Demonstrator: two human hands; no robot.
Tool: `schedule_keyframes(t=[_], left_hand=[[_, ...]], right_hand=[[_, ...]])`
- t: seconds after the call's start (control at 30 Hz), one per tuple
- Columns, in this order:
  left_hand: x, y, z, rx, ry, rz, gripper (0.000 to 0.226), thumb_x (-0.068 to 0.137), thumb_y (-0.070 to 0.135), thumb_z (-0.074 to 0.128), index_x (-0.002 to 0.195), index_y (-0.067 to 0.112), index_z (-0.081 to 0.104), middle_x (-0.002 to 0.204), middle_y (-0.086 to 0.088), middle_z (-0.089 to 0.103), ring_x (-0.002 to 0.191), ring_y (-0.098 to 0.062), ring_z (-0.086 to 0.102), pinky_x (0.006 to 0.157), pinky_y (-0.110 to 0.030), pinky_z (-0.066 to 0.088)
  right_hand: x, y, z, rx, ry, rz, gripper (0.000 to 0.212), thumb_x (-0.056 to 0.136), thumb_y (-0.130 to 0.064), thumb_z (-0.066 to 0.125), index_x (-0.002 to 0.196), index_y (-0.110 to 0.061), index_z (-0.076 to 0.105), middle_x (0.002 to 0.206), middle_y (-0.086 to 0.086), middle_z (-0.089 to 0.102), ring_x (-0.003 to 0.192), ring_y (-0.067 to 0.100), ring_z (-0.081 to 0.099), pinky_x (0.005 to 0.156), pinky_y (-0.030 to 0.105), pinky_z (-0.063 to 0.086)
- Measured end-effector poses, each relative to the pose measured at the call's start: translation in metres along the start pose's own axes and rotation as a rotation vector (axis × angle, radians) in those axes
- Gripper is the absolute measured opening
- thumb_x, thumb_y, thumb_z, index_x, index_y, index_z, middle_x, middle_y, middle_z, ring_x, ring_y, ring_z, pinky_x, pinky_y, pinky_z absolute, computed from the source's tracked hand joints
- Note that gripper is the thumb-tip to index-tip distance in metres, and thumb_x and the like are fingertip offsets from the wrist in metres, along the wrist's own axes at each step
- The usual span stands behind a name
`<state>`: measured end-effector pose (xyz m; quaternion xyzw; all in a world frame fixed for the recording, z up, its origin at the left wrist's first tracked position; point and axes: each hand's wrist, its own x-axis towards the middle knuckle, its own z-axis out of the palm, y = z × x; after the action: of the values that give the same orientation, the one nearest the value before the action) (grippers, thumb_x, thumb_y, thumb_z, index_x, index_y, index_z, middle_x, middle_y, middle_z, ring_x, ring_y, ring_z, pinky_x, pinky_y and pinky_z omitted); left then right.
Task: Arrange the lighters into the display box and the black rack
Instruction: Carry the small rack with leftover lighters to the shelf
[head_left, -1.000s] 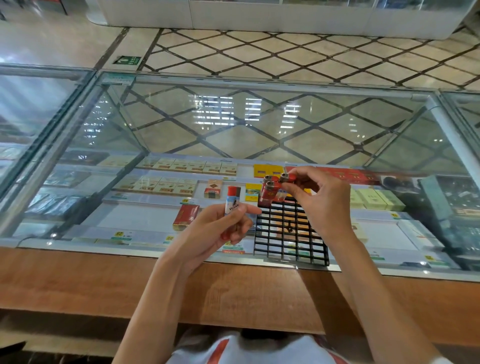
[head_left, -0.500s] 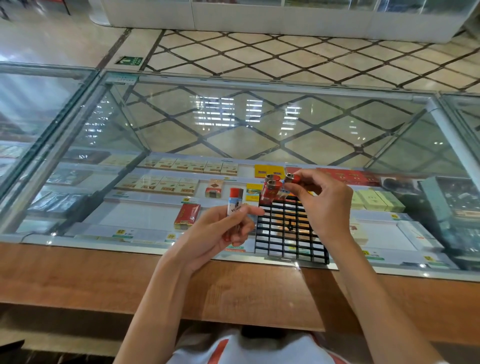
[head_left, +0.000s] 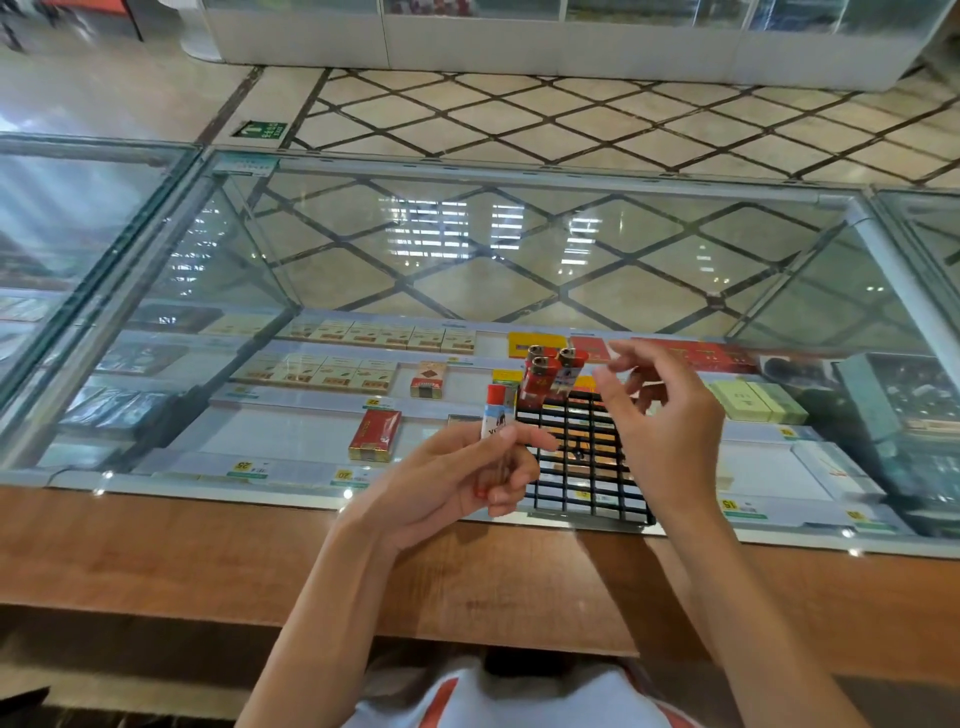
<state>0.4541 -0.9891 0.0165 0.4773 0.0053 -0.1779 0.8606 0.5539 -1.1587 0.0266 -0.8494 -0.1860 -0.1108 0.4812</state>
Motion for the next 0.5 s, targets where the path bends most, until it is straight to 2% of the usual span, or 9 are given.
schedule_keyframes(t=[0.07, 0.17, 0.23, 0.33, 0.4, 0.43, 0.5], left_hand=[[0.003, 0.000, 0.006, 0.106, 0.069, -0.008, 0.031, 0.098, 0.022, 0.041, 0.114, 0.002, 0.058, 0.075, -0.004, 0.047, 0.064, -0.011, 0.042, 0.059, -0.021, 0.040], [0.009, 0.001, 0.018, 0.423, 0.175, 0.004, 0.021, 0.098, 0.020, 0.042, 0.095, 0.017, 0.062, 0.072, 0.001, 0.044, 0.065, -0.008, 0.041, 0.059, -0.018, 0.040], [0.013, 0.001, 0.026, 0.583, 0.201, -0.014, 0.018, 0.099, 0.020, 0.041, 0.091, 0.016, 0.057, 0.071, 0.004, 0.045, 0.066, -0.007, 0.042, 0.061, -0.018, 0.041], [0.017, 0.000, 0.033, 0.670, 0.229, -0.020, 0.013, 0.098, 0.018, 0.044, 0.096, 0.016, 0.056, 0.077, 0.001, 0.050, 0.068, -0.006, 0.047, 0.063, -0.021, 0.043], [0.016, 0.001, 0.034, 0.665, 0.249, 0.029, 0.011, 0.097, 0.015, 0.048, 0.100, 0.010, 0.057, 0.079, -0.003, 0.051, 0.070, -0.010, 0.048, 0.064, -0.023, 0.044], [0.015, 0.003, 0.033, 0.644, 0.268, 0.057, 0.009, 0.096, 0.013, 0.049, 0.100, 0.011, 0.058, 0.078, -0.002, 0.052, 0.070, -0.011, 0.049, 0.065, -0.024, 0.045], [0.012, 0.006, 0.031, 0.609, 0.306, 0.100, 0.013, 0.094, 0.011, 0.052, 0.103, 0.017, 0.059, 0.079, 0.002, 0.059, 0.071, -0.009, 0.055, 0.069, -0.022, 0.049]], right_hand=[[-0.008, -0.011, -0.006, 0.080, -0.077, -0.016, 0.018, 0.086, -0.033, 0.063, 0.095, -0.019, 0.068, 0.084, -0.011, 0.064, 0.077, -0.005, 0.057, 0.066, 0.007, 0.043], [-0.017, -0.030, -0.005, 0.166, -0.283, 0.048, 0.025, 0.079, -0.049, 0.060, 0.082, -0.026, 0.070, 0.077, -0.015, 0.065, 0.073, 0.002, 0.058, 0.063, 0.011, 0.042], [-0.019, -0.034, -0.002, 0.153, -0.301, 0.068, 0.032, 0.073, -0.053, 0.062, 0.082, -0.024, 0.071, 0.075, -0.014, 0.064, 0.069, 0.001, 0.057, 0.061, 0.011, 0.041], [-0.018, -0.035, -0.005, 0.148, -0.296, 0.068, 0.028, 0.073, -0.047, 0.066, 0.083, -0.022, 0.072, 0.075, -0.008, 0.066, 0.069, 0.005, 0.058, 0.060, 0.015, 0.044], [-0.015, -0.033, -0.009, 0.222, -0.317, 0.093, 0.010, 0.079, -0.035, 0.068, 0.083, -0.027, 0.072, 0.077, -0.007, 0.069, 0.071, 0.008, 0.061, 0.064, 0.022, 0.049], [-0.013, -0.032, -0.011, 0.290, -0.328, 0.115, 0.004, 0.083, -0.027, 0.067, 0.084, -0.029, 0.070, 0.077, -0.009, 0.070, 0.072, 0.007, 0.063, 0.065, 0.022, 0.050], [-0.009, -0.028, -0.016, 0.414, -0.325, 0.168, 0.014, 0.086, -0.017, 0.064, 0.087, -0.031, 0.068, 0.073, -0.013, 0.071, 0.068, -0.001, 0.064, 0.060, 0.013, 0.048]])
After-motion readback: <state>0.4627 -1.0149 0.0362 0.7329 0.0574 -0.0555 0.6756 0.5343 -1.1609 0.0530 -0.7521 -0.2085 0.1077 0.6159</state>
